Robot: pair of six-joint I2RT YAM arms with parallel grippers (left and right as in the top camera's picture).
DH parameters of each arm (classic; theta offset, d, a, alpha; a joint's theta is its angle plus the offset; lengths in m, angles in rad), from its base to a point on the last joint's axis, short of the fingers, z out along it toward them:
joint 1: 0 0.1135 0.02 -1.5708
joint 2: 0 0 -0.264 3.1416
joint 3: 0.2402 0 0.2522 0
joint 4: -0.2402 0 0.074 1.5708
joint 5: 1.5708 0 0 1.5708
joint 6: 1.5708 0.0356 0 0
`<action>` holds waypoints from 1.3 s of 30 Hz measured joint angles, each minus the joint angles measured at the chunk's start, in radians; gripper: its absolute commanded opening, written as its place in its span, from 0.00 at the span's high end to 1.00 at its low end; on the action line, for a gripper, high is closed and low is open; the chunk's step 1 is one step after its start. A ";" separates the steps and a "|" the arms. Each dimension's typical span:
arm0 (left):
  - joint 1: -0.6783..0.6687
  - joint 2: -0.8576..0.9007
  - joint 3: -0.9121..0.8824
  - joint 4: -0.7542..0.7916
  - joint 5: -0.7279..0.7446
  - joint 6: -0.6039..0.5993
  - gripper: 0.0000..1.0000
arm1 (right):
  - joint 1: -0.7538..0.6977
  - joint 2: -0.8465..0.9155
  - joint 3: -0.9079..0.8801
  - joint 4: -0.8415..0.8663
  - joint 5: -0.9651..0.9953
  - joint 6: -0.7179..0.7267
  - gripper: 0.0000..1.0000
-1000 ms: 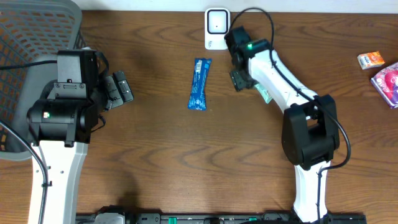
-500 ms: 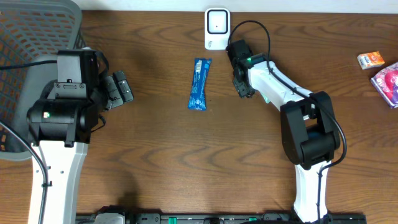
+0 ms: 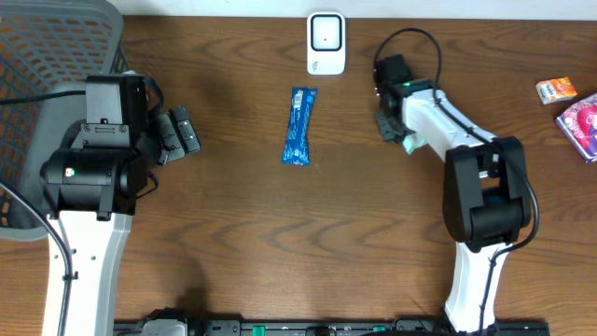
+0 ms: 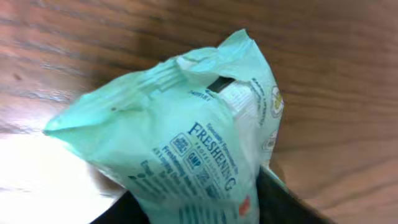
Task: Scan the item barcode
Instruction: 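Lower the tissue pack beside the Oreo pack and release it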
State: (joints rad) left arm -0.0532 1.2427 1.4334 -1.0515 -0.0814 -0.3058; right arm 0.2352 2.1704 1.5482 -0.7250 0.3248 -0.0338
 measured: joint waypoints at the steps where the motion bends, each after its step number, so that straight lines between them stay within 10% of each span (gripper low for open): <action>1: 0.000 0.000 0.000 0.000 0.000 0.000 0.02 | -0.008 0.000 0.000 -0.002 -0.011 -0.002 0.72; 5: 0.000 0.000 0.000 0.000 0.000 0.000 0.02 | -0.016 0.000 0.009 -0.032 -0.023 0.026 0.91; 17: 0.000 0.000 0.000 0.000 0.000 0.000 0.02 | -0.043 0.035 0.294 -0.284 -0.525 0.092 0.99; 30: 0.000 0.000 0.000 0.000 0.000 0.000 0.02 | -0.079 0.036 0.096 0.129 -1.250 0.271 0.94; 39: 0.000 0.000 0.000 0.000 0.000 0.000 0.02 | -0.199 0.046 -0.067 0.232 -1.330 0.470 0.66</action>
State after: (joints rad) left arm -0.0532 1.2427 1.4334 -1.0512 -0.0814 -0.3058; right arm 0.0364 2.2166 1.4815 -0.4927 -1.0054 0.4358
